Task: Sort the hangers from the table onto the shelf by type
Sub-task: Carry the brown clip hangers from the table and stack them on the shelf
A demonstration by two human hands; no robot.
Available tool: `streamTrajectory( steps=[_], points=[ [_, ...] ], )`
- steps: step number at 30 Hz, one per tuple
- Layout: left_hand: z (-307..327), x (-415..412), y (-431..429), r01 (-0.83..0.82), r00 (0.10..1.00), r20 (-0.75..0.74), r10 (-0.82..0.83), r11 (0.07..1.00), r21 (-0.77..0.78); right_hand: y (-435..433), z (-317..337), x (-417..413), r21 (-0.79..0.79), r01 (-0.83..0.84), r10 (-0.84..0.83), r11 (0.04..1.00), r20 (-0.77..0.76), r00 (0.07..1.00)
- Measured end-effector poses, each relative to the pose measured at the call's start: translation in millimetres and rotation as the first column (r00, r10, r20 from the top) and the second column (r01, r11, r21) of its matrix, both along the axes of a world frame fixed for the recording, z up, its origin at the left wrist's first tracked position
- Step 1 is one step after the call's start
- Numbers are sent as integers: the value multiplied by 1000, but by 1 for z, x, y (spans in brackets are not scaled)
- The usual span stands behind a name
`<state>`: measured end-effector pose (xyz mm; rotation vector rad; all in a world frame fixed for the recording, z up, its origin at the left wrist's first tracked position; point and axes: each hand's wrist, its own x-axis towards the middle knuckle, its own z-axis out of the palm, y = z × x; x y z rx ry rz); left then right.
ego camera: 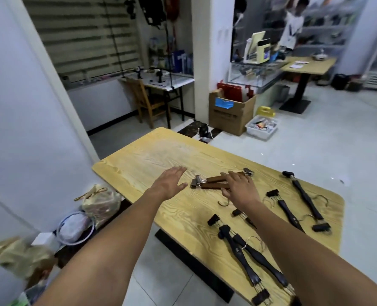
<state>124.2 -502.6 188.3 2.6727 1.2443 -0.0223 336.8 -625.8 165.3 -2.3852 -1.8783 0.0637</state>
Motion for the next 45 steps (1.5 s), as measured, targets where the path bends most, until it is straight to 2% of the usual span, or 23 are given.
streamTrajectory(
  steps=[10, 34, 45],
  points=[
    [-43, 73, 23, 155, 987, 49, -151, 982, -103, -11, -40, 53, -88, 164, -168, 982, -29, 985],
    [-120, 179, 123, 195, 977, -31, -209, 950, -244, 83, -107, 130, -164, 196, -212, 967, -83, 974],
    [-157, 223, 173, 380, 907, -57, -417, 869, -316, 111, -133, 144, -172, 318, -337, 932, -97, 936]
  ],
)
